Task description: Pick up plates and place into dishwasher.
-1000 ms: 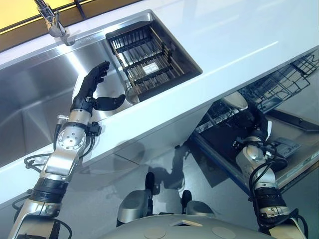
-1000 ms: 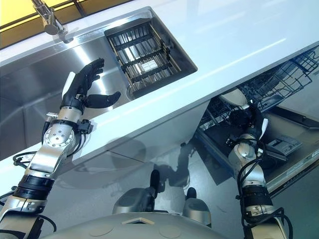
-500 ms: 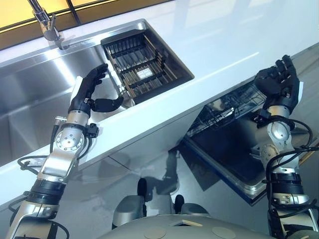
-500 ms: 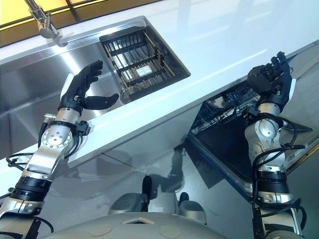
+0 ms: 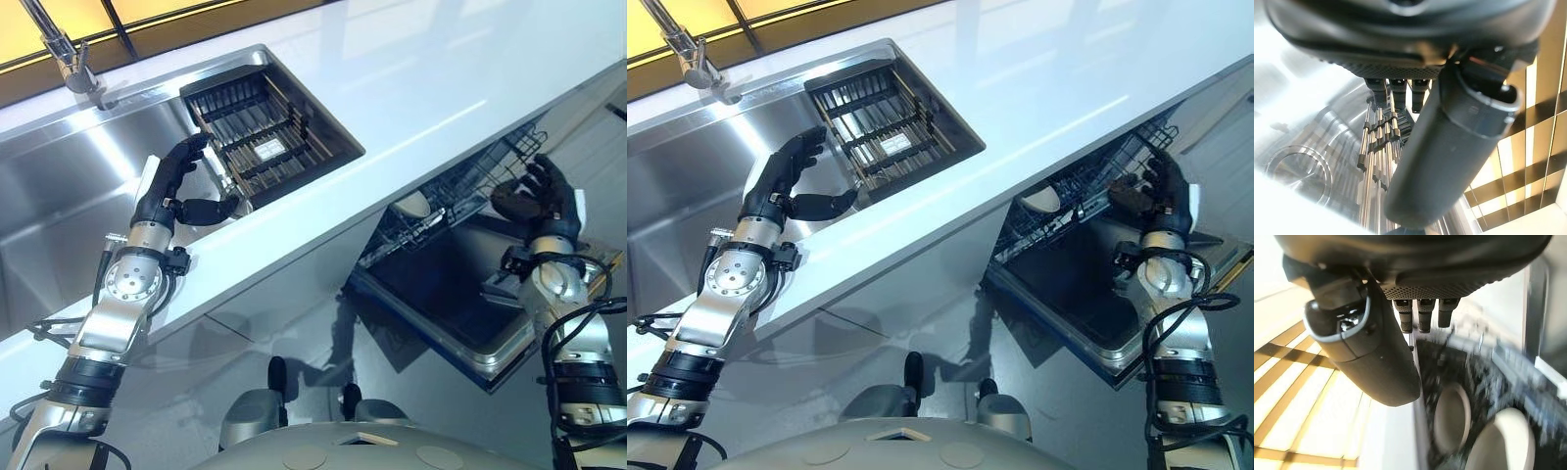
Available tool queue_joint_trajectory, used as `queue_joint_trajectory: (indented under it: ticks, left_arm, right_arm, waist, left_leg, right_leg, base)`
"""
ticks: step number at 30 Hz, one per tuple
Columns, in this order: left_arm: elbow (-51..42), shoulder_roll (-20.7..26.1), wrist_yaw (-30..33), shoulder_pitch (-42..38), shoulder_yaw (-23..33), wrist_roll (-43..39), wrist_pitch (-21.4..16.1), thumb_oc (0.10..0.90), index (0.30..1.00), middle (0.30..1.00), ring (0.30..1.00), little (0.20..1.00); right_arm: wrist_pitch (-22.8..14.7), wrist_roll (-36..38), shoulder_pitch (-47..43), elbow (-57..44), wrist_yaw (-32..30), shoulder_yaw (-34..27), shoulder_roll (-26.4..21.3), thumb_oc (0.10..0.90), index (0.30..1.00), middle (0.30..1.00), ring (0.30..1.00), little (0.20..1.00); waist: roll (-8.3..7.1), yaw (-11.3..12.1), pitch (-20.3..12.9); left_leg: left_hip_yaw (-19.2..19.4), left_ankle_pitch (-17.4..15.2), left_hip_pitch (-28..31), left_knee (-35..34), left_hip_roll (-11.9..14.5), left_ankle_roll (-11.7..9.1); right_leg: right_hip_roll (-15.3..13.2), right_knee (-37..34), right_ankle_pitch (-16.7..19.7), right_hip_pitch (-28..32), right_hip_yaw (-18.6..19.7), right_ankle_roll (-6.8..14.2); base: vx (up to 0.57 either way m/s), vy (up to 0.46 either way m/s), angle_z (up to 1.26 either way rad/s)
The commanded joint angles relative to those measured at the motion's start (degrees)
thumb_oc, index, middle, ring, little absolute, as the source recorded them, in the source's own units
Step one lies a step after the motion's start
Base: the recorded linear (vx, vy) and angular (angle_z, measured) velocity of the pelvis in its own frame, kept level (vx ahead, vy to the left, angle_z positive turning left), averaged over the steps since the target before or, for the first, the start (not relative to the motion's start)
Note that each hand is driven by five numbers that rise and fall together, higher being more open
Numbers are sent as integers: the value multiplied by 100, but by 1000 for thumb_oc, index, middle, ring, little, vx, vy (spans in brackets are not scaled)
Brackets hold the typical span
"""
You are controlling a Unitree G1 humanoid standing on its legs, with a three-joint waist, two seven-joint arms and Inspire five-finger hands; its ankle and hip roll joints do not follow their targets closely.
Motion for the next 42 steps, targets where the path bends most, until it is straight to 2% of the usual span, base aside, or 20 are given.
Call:
queue_joint_trajectory:
  ticks: [1,9,12,16,19,23,30,32,36,39,42]
  left_arm:
    - [-33,267,175,41,421,3,-459,800,900,900,900,900]
    - [76,370,168,106,599,-67,-507,800,900,900,900,900]
    - [129,403,156,104,639,-101,-521,800,900,900,900,900]
    - [196,460,132,93,675,-141,-574,800,900,900,900,900]
    - [225,465,129,57,665,-134,-611,800,900,900,900,900]
    - [214,449,108,13,647,-97,-675,800,900,900,900,900]
    - [168,420,39,-116,567,-26,-639,800,900,900,900,900]
    - [123,418,12,-180,510,-6,-602,800,900,900,900,900]
    - [71,422,16,-255,444,10,-560,800,900,900,900,900]
    - [20,382,-19,-428,281,1,-469,800,900,900,900,900]
    - [-55,354,-10,-514,177,-5,-375,800,900,900,900,900]
  right_arm:
    - [-433,-536,-181,168,-717,-579,-909,100,300,300,300,200]
    - [-1048,-826,288,382,-1685,-1345,-846,100,300,300,300,200]
    - [-957,-1119,388,500,-1810,-1457,-897,100,300,300,300,200]
    - [-627,-1370,616,1065,-1811,-1526,-1043,100,300,300,300,200]
    - [-419,-1125,718,1500,-1671,-1457,-1019,100,300,300,300,200]
    - [-339,-361,826,2278,-1430,-1163,-582,100,300,300,300,200]
    - [70,-141,713,3787,-989,-563,-236,100,300,300,300,200]
    - [-7,17,655,4409,-793,-434,-97,100,300,300,300,200]
    - [24,303,541,4909,-665,-312,11,100,300,300,300,200]
    - [-336,563,242,6071,-350,-197,196,100,300,300,300,200]
    - [-407,442,84,6316,-174,16,287,100,300,300,300,200]
  waist:
    - [62,-91,-706]
    - [118,-237,-647]
    - [127,-272,-645]
    - [140,-322,-626]
    - [153,-350,-590]
    - [180,-356,-503]
    - [234,-258,-420]
    - [270,-192,-377]
    - [315,-121,-327]
    - [432,54,-295]
    - [494,151,-280]
  left_leg:
    - [180,-862,347,11,-224,100]
    - [278,-873,334,36,-216,119]
    - [312,-879,326,44,-215,117]
    - [368,-880,290,59,-206,110]
    - [378,-869,263,60,-198,115]
    - [374,-848,214,74,-186,128]
    - [309,-880,213,75,-172,124]
    - [263,-865,187,83,-173,132]
    - [201,-841,133,101,-179,141]
    - [52,-818,71,114,-205,146]
    - [-36,-812,19,148,-222,143]
  right_leg:
    - [198,404,402,-747,-110,213]
    - [244,492,391,-833,-3,222]
    - [253,509,385,-856,25,228]
    - [260,564,369,-920,63,240]
    - [263,619,359,-975,88,242]
    - [272,708,351,-1060,98,227]
    - [273,717,296,-1036,-2,202]
    - [269,724,293,-1039,-49,188]
    - [258,739,283,-1057,-101,170]
    - [245,719,263,-1049,-187,142]
    - [224,681,262,-1033,-251,129]
  base:
    - [-25,-19,-7]
    - [-21,-21,-6]
    - [-12,-22,-14]
    - [-22,-38,-11]
    - [-31,-43,-7]
    - [-31,-58,-7]
    - [2,-56,2]
    - [8,-62,11]
    - [-17,-48,12]
    - [13,-50,17]
    - [14,-32,18]
